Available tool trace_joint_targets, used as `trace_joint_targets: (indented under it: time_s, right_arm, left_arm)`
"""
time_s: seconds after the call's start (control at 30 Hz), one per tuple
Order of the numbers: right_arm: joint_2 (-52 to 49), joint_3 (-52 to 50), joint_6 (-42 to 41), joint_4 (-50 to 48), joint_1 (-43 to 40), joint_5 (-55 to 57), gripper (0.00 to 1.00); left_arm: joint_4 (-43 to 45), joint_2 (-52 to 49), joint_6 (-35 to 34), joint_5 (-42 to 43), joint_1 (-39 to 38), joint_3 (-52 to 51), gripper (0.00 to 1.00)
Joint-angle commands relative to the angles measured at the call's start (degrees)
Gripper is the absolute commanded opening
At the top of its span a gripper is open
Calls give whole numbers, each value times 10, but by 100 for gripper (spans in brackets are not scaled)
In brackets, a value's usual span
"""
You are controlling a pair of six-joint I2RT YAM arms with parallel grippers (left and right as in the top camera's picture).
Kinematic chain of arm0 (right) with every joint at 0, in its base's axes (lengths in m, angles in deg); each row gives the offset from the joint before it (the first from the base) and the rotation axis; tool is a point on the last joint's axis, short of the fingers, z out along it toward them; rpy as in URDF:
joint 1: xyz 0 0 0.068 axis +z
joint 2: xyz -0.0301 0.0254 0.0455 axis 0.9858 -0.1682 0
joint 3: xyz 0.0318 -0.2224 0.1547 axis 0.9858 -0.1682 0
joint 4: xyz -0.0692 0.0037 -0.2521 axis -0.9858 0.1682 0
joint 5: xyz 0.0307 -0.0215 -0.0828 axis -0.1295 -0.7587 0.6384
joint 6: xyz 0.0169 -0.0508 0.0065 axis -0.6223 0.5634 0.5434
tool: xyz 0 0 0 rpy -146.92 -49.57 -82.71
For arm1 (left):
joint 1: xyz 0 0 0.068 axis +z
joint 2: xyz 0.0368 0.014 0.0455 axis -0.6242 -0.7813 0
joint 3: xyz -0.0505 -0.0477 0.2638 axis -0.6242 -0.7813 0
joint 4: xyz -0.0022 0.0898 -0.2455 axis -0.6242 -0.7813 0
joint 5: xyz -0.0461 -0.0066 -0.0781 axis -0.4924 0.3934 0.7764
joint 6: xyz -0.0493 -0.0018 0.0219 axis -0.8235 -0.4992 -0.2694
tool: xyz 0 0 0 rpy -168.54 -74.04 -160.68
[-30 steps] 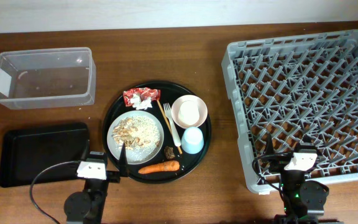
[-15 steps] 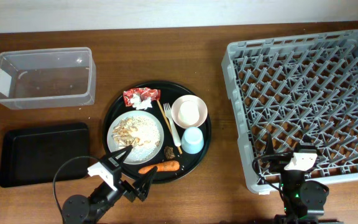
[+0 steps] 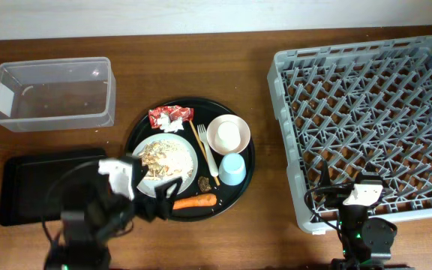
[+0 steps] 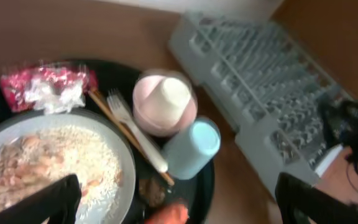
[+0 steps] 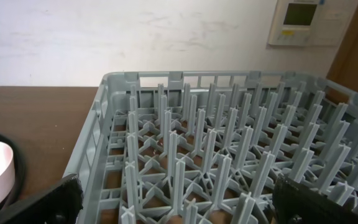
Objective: Sort waste into correct bins and load items into the dishwasher rack
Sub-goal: 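Lower the left gripper onto the rim of the white plate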
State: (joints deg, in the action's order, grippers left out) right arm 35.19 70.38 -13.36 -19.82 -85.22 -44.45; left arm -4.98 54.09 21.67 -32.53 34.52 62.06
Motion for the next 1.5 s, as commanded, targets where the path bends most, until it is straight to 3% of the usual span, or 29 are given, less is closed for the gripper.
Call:
trace_joint_targets:
  time_s: [0.0, 0.23, 0.3, 0.4, 0.57, 0.7, 0.8, 0.97, 1.03, 1.1, 1.17, 1.47]
  right_arm:
    - [4, -4, 4, 3, -4, 7, 99]
    - [4, -4, 4, 3, -4, 7, 99]
    - [4, -4, 4, 3, -4, 7, 99]
    - [4, -4, 4, 3, -4, 7, 99]
    - [3, -4, 4, 3, -4, 7, 98]
    - [3, -4, 4, 3, -4, 7, 99]
    - [3, -4, 4, 3, -4, 7, 99]
    - [3, -4, 4, 3, -4, 7, 99]
    - [3, -4, 4, 3, -4, 7, 99]
    - [3, -4, 4, 3, -4, 7, 99]
    - [3, -4, 4, 3, -4, 7, 99]
    - [3, -4, 4, 3, -4, 7, 99]
  left_arm:
    - [-71, -143, 25, -5, -9, 117, 99]
    - [-70, -279, 18, 133, -25, 198, 99]
    - [-73, -294, 14, 104, -25, 198, 99]
    - [-113, -310, -21, -19, -48, 198, 99]
    - [-148, -335, -37, -222, -163, 198, 99]
    - [-144, -360, -41, -299, -222, 198, 99]
    - [-139, -377, -39, -297, -236, 198, 99]
    - [-151, -395, -36, -431, -236, 198, 99]
    - [-151, -406, -35, -447, -236, 198, 99]
    - [-152, -424, -35, -429, -237, 198, 92]
    - [-158, -451, -31, -398, -237, 198, 92]
    - [-159, -526, -18, -400, -246, 198, 92]
